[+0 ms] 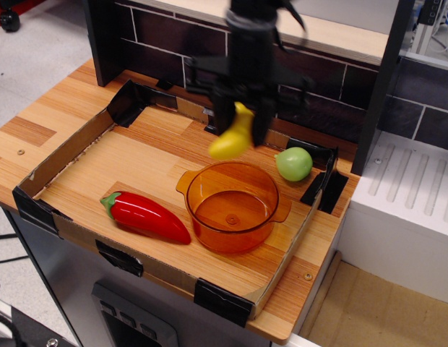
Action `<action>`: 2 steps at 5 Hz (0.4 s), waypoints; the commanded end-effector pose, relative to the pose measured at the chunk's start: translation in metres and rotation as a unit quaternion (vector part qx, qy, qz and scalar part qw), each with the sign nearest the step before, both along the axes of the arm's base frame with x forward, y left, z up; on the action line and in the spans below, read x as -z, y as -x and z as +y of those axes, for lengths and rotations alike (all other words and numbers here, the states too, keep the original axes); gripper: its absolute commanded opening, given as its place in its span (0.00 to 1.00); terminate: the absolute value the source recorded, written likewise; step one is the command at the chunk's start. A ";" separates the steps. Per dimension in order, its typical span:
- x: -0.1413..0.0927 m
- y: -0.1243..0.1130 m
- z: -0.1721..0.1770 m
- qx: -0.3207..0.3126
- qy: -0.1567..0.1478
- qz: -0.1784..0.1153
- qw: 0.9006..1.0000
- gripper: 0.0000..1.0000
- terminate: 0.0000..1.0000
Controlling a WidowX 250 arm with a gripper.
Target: Put banana in pot
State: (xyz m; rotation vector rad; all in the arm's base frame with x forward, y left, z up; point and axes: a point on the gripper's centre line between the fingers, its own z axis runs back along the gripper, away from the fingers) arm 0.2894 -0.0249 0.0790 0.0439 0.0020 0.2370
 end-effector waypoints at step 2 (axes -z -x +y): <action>0.019 0.019 -0.003 0.034 -0.033 0.010 0.999 1.00 0.00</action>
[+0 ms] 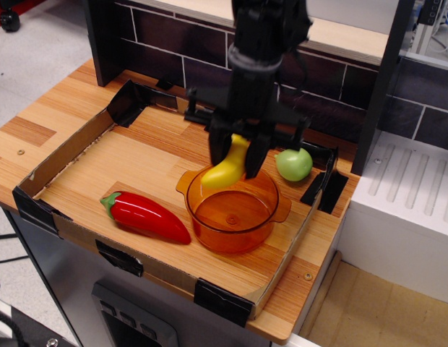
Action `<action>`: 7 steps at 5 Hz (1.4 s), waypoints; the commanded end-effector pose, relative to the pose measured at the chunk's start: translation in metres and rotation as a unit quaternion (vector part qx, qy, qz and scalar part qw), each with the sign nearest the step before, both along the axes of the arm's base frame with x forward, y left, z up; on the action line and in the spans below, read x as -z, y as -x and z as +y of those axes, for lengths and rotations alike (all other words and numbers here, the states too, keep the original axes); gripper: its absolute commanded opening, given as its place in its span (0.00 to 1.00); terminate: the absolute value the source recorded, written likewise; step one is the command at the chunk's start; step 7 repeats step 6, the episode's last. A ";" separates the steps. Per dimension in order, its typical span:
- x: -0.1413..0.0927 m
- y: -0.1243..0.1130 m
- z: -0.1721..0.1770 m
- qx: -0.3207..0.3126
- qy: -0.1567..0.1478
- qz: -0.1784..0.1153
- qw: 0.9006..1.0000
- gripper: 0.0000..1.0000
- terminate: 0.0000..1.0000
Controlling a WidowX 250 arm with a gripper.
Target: Put banana in pot
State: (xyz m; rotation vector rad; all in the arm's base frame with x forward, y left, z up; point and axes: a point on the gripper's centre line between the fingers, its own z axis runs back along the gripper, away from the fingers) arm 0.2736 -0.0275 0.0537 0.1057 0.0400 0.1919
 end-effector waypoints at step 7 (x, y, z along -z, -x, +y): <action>-0.059 -0.002 -0.018 0.015 0.056 -0.006 0.998 1.00 1.00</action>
